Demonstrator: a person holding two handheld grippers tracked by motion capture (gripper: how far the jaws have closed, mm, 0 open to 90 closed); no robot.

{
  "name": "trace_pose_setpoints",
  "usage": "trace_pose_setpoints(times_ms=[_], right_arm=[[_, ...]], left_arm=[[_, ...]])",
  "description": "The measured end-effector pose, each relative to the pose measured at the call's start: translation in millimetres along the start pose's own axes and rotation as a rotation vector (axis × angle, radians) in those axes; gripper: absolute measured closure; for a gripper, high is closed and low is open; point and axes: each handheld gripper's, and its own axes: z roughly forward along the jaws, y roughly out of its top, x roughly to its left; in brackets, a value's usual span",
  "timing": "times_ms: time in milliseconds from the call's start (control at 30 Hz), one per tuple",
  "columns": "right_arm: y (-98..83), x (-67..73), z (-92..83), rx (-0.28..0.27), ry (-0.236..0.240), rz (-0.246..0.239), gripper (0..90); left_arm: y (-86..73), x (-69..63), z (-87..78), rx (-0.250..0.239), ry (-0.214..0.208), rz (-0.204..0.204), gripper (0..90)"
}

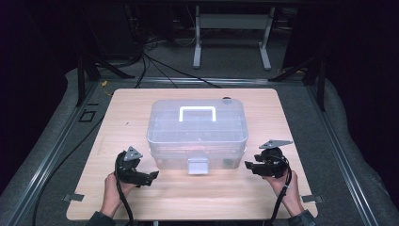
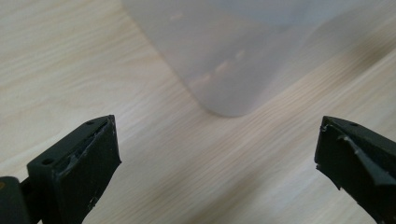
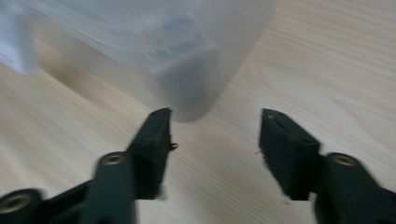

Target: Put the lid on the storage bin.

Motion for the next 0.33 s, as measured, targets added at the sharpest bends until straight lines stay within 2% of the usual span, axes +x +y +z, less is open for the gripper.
trace_pose_setpoints(times_ms=[33,67,100,333], right_arm=[[-3.7,-1.9,0.9,0.055,-0.106,0.0,29.8],[-6.5,-4.3,3.4,0.058,-0.117,0.009,25.1],[-10.3,-8.5,6.6,0.055,-0.082,0.022,19.9],[-18.4,-22.6,18.1,0.095,-0.114,0.041,0.0]], left_arm=[[-0.7,1.9,1.1,0.004,-0.001,-0.008,0.1],[-1.2,3.8,2.4,0.009,-0.001,-0.014,0.1],[-1.7,5.0,3.8,0.011,0.0,-0.02,0.1],[-3.4,8.3,15.0,0.045,-0.004,-0.02,0.1]])
